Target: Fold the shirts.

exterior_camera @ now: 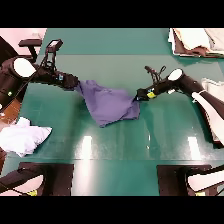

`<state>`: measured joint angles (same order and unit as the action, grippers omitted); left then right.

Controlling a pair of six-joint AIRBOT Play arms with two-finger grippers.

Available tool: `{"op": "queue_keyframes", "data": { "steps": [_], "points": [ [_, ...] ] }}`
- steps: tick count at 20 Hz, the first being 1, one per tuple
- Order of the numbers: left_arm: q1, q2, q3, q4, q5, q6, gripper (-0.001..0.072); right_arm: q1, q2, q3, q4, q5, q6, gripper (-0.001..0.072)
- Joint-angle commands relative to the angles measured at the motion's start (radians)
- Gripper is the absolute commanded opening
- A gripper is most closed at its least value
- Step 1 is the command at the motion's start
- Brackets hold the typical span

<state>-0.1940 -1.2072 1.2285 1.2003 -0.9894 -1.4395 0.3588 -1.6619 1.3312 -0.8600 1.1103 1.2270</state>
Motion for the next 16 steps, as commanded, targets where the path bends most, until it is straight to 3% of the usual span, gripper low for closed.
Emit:
{"op": "queue_keyframes", "data": {
  "steps": [1,7,12,16],
  "points": [
    [0.000,0.037,0.039,0.002,-0.015,0.002,0.0023,-0.020,0.071,0.098,-0.078,0.031,-0.004,0.0014],
    [0.000,0.218,0.398,0.000,-0.085,0.008,0.0023,-0.144,0.397,0.325,-0.122,0.156,-0.004,0.0014],
    [0.000,0.276,0.766,-0.013,-0.201,0.007,0.0023,-0.169,0.620,0.522,-0.258,0.177,0.102,0.0013],
    [0.000,0.275,0.861,-0.054,-0.201,0.008,0.0023,-0.169,0.679,0.612,-0.343,0.211,0.182,0.0013]
  ]
}}
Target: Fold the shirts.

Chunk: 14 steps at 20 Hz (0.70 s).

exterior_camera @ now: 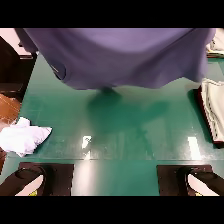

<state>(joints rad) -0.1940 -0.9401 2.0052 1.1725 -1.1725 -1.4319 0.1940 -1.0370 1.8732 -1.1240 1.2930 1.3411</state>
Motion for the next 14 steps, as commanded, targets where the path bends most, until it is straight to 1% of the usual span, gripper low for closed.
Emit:
{"op": "queue_keyframes", "data": {
  "steps": [1,3,5,6,8,10,12,14],
  "points": [
    [0.000,0.004,0.074,-0.025,-0.018,0.000,0.0023,-0.004,0.049,0.079,-0.083,0.040,0.088,0.0013],
    [0.000,-0.012,0.013,-0.021,-0.018,0.002,0.0023,-0.004,0.016,0.080,-0.083,0.078,0.125,0.0013],
    [0.000,-0.052,-0.063,0.001,-0.026,0.034,0.0023,-0.004,-0.067,0.080,-0.082,0.143,0.166,0.0013],
    [0.000,-0.084,-0.092,0.026,-0.031,0.037,0.0023,-0.004,-0.123,0.078,-0.082,0.179,0.170,0.0013],
    [0.000,-0.186,-0.129,0.125,-0.032,0.037,0.0023,-0.004,-0.236,0.040,-0.084,0.201,0.170,0.0014],
    [0.000,-0.320,-0.130,0.190,-0.026,0.037,0.0023,-0.004,-0.338,-0.032,-0.084,0.163,0.169,0.0013],
    [0.000,-0.468,-0.130,0.199,0.008,0.037,0.0024,-0.005,-0.423,-0.108,-0.083,0.086,0.169,0.0013],
    [0.000,-0.589,-0.130,0.199,0.040,0.032,0.0024,-0.019,-0.503,-0.134,-0.075,0.057,0.168,0.0015]
  ]
}}
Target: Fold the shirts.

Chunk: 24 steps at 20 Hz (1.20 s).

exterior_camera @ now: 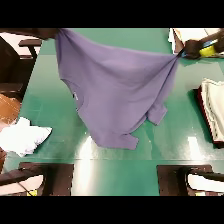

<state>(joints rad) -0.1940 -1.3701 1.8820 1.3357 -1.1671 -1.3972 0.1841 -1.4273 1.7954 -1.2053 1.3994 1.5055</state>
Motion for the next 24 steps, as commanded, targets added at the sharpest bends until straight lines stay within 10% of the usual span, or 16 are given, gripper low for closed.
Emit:
{"op": "queue_keyframes", "data": {
  "steps": [1,2,3,4,10,24],
  "points": [
    [0.000,-0.208,-0.007,0.037,0.032,-0.013,0.0027,-0.010,-0.145,-0.055,0.009,-0.051,0.003,0.0016],
    [0.000,-0.243,-0.007,0.038,0.026,-0.019,0.0220,-0.017,-0.169,-0.055,0.010,-0.055,0.002,0.0071],
    [0.000,-0.264,-0.007,0.038,0.013,-0.030,0.0534,-0.025,-0.183,-0.054,0.014,-0.059,0.001,0.0310],
    [0.008,-0.269,-0.007,0.038,-0.006,-0.055,0.0600,-0.038,-0.194,-0.049,0.036,-0.058,-0.002,0.0453],
    [0.120,-0.162,-0.101,-0.023,-0.245,-0.050,0.0598,-0.129,-0.068,-0.174,0.227,0.017,-0.127,0.0398],
    [0.048,0.267,-1.272,-0.416,0.182,-0.034,0.0597,-0.133,0.315,-0.647,0.247,-0.151,-0.134,0.0398]
  ]
}}
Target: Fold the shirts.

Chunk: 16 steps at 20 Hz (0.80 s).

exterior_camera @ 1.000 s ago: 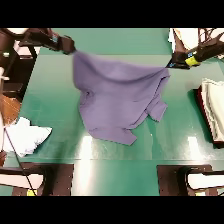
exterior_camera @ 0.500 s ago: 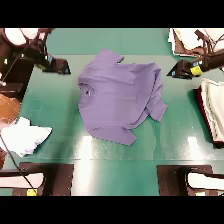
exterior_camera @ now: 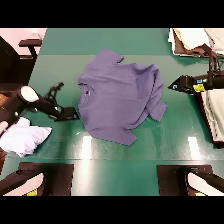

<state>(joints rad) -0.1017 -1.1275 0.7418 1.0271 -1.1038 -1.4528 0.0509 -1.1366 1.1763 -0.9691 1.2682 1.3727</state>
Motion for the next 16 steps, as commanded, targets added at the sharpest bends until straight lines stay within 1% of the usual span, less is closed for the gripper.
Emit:
{"op": "queue_keyframes", "data": {
  "steps": [1,5,7,9,11,12,15,16],
  "points": [
    [-0.077,0.024,-0.148,-0.125,0.163,0.021,0.0597,0.000,0.025,-0.027,0.011,-0.019,-0.001,0.0398],
    [-0.234,0.023,-0.159,-0.154,0.285,0.002,0.0597,0.000,0.025,-0.027,0.010,-0.012,-0.001,0.0397],
    [-0.288,0.016,-0.159,-0.154,0.301,-0.016,0.0597,0.000,0.025,-0.027,0.010,-0.012,-0.001,0.0398],
    [-0.308,0.008,-0.159,-0.155,0.301,-0.040,0.0588,0.000,0.025,-0.027,0.009,-0.010,-0.001,0.0398],
    [-0.301,0.009,-0.156,-0.162,0.304,-0.035,0.0097,0.000,0.025,-0.028,-0.004,0.007,-0.001,0.0398],
    [-0.286,0.009,-0.143,-0.158,0.297,-0.030,0.0033,0.000,0.024,-0.028,-0.032,0.023,0.000,0.0398],
    [-0.204,0.023,-0.055,-0.108,0.214,-0.027,0.0032,-0.005,0.025,-0.060,-0.182,0.085,0.058,0.0398],
    [-0.171,0.037,-0.019,-0.078,0.195,-0.025,0.0032,-0.024,0.025,-0.103,-0.182,0.093,0.060,0.0398]
  ]
}}
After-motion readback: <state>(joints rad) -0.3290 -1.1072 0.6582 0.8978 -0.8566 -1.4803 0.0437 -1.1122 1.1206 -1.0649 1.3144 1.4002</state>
